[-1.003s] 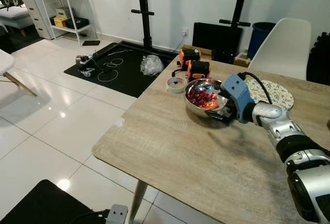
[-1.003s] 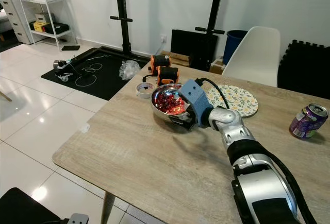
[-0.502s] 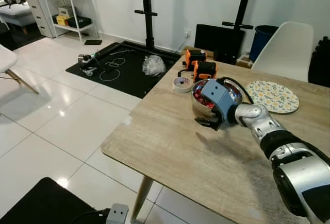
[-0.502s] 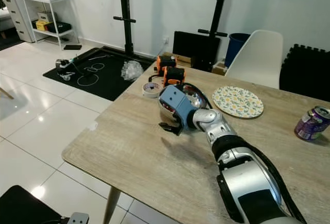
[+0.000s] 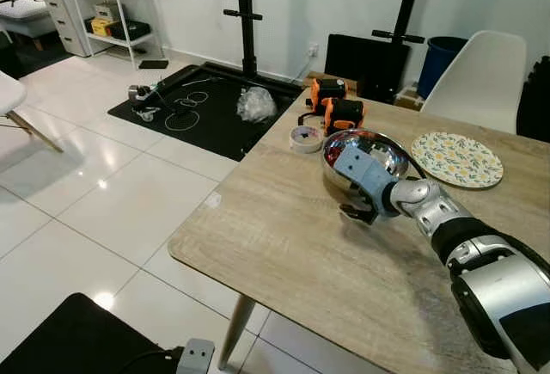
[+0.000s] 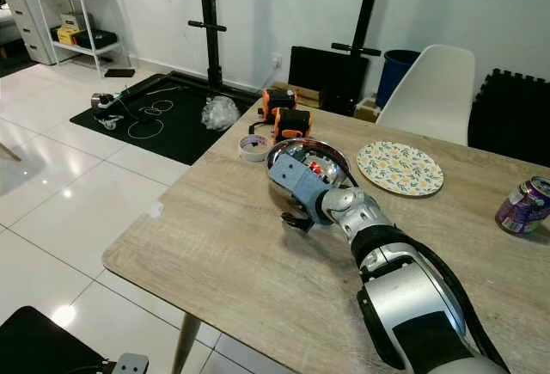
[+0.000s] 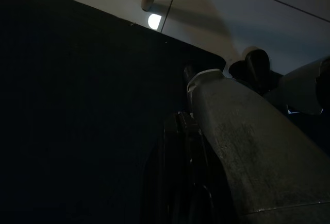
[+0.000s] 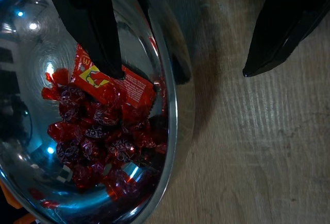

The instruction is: Restocking fridge

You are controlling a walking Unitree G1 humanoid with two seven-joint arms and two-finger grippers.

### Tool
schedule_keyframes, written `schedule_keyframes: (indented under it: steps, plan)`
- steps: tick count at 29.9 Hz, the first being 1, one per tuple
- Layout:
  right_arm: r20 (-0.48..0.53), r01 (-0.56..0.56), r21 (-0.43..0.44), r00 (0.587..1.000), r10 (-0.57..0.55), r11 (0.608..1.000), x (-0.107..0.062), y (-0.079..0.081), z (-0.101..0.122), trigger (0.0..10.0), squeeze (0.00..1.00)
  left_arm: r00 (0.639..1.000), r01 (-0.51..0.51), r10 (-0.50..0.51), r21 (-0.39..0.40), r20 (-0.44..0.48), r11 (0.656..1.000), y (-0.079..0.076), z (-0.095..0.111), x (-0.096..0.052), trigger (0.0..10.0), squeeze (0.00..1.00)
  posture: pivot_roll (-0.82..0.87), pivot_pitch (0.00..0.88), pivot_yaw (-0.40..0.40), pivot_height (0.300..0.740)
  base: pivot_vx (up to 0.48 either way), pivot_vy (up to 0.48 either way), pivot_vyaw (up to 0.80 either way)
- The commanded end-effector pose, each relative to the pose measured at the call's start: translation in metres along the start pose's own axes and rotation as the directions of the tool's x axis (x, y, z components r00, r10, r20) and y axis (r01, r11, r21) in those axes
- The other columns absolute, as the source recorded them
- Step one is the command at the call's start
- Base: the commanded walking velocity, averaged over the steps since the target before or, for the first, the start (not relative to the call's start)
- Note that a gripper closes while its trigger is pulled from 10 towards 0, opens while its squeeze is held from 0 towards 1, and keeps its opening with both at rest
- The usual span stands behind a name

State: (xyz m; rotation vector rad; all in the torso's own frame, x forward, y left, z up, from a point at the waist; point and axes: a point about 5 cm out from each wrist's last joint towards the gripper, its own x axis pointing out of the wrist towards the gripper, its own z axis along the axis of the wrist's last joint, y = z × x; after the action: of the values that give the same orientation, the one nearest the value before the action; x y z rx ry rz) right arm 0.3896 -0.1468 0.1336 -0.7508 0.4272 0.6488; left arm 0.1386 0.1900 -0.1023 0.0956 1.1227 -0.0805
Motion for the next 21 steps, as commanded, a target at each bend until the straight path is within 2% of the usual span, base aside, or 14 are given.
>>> schedule_keyframes:
  steps: [1, 3, 4, 5, 6, 7, 21]
  plan:
    - [-0.037, -0.006, -0.002, 0.999, 0.006, 1.0, 0.001, 0.002, -0.005, 10.0, 0.0, 0.999, 0.013, -0.013, -0.003, -0.05, 1.0, -0.005, -0.014, -0.001, 10.0, 0.0, -0.05, 0.0, -0.042, 0.74, 0.0, 0.0, 0.0]
    - [-0.048, -0.008, -0.004, 0.999, 0.008, 1.0, 0.001, 0.002, -0.006, 10.0, 0.0, 0.999, 0.013, -0.013, -0.004, -0.051, 1.0, -0.005, -0.014, -0.001, 10.0, 0.0, -0.05, 0.0, -0.042, 0.74, 0.0, 0.0, 0.0]
    - [-0.059, -0.011, -0.012, 0.998, 0.01, 1.0, 0.001, 0.003, -0.007, 8.7, 0.0, 0.999, 0.014, -0.014, -0.005, -0.05, 1.0, -0.005, -0.014, -0.001, 10.0, 0.0, -0.05, 0.0, -0.04, 0.74, 0.0, 0.0, 0.0]
    - [-0.059, -0.011, -0.012, 0.998, 0.01, 1.0, 0.001, 0.003, -0.007, 8.7, 0.0, 0.999, 0.014, -0.014, -0.005, -0.05, 1.0, -0.005, -0.014, -0.001, 10.0, 0.0, -0.05, 0.0, -0.04, 0.74, 0.0, 0.0, 0.0]
    - [-0.066, -0.012, -0.022, 0.998, 0.01, 1.0, 0.0, 0.002, -0.008, 1.6, 0.0, 0.999, 0.013, -0.014, -0.006, -0.05, 1.0, -0.005, -0.014, -0.001, 10.0, 0.0, -0.05, 0.0, -0.041, 0.74, 0.0, 0.0, 0.0]
    - [-0.069, -0.015, -0.028, 0.998, 0.013, 0.999, 0.0, 0.001, -0.008, 0.0, 0.0, 0.999, 0.013, -0.013, -0.008, -0.049, 1.0, -0.005, -0.014, -0.001, 10.0, 0.0, -0.05, 0.0, -0.042, 0.74, 0.0, 0.0, 0.0]
    - [-0.044, -0.042, -0.106, 0.998, 0.038, 0.994, -0.01, -0.016, 0.002, 0.0, 0.0, 0.999, 0.011, -0.011, -0.015, -0.047, 1.0, -0.005, -0.014, -0.001, 10.0, 0.0, -0.05, 0.0, -0.041, 0.74, 0.0, 0.0, 0.0]
